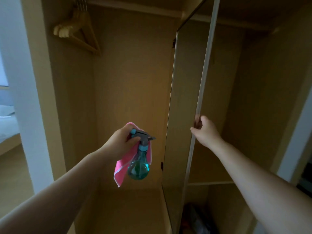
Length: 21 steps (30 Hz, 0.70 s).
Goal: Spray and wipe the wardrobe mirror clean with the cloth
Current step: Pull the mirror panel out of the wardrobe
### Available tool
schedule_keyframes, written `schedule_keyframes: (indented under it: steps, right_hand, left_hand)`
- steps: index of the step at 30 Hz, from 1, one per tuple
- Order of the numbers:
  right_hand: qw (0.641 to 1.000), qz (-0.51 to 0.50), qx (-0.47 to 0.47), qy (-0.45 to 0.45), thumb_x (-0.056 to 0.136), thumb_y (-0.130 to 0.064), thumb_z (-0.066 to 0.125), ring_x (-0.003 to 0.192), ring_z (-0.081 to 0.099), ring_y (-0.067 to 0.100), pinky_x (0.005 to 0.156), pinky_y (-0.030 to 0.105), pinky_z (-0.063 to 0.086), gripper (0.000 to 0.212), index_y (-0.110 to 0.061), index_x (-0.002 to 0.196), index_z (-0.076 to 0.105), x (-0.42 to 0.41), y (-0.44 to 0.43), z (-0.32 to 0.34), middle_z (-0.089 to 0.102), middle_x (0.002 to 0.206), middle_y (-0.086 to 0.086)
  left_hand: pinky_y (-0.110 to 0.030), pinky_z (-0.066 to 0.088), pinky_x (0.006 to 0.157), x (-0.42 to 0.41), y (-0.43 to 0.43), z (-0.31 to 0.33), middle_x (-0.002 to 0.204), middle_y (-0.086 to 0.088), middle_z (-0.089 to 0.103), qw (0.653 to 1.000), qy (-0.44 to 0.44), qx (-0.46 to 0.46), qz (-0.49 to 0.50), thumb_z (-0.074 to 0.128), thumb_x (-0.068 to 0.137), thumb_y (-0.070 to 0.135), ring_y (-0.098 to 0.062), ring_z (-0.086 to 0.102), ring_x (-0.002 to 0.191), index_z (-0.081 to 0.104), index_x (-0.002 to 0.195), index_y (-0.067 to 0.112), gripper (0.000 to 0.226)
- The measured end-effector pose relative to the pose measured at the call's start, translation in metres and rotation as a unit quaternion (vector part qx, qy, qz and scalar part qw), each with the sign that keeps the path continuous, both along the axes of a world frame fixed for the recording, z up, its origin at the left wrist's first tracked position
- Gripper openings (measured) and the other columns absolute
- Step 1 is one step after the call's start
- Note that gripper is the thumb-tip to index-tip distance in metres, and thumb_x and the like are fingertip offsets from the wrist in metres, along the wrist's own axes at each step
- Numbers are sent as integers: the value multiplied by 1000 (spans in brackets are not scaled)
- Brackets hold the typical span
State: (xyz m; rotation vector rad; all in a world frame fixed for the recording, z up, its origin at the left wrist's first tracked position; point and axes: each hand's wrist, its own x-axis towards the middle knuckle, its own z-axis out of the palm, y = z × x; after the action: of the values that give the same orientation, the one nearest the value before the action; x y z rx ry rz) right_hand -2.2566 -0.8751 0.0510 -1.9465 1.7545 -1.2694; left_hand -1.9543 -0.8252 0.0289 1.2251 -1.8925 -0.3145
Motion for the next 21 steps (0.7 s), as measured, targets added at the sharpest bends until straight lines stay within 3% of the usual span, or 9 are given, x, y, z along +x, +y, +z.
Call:
schedule_keyframes:
  steps: [4, 9, 17, 21]
  right_hand:
    - [1000, -15, 0, 0, 88, -20, 64, 79, 57, 10, 53, 16, 39, 18, -22, 100, 51, 0, 15, -2, 57, 91, -4]
    - [1000, -9, -9, -5, 85, -20, 66, 75, 59, 9, 51, 14, 41, 19, -27, 87, 49, -6, 30, -4, 58, 86, -4]
    - [1000, 0, 2, -4, 88, -18, 65, 84, 61, 11, 58, 16, 44, 18, -19, 103, 54, -25, 37, -1, 60, 94, -2]
    - [1000, -13, -4, 4, 89, -17, 64, 79, 59, 8, 56, 15, 42, 14, -23, 91, 52, -36, 38, -1, 60, 90, -2]
  left_hand:
    - [-26, 55, 66, 1, 13, 1, 93, 7, 66, 1000, 0, 0, -9, 54, 94, 17, -9, 64, 82, 57, 104, 22, 11]
    - [-24, 55, 66, -3, 19, 4, 94, 9, 66, 1000, -11, -2, -11, 53, 95, 19, -7, 63, 83, 57, 104, 24, 11]
    - [-19, 54, 66, -22, 19, 4, 94, 9, 64, 1000, 16, 8, -12, 52, 96, 19, -9, 63, 85, 55, 105, 25, 11]
    - [-18, 54, 66, -28, 23, 3, 95, 9, 65, 999, 29, 12, -28, 53, 96, 20, -9, 63, 87, 56, 107, 25, 12]
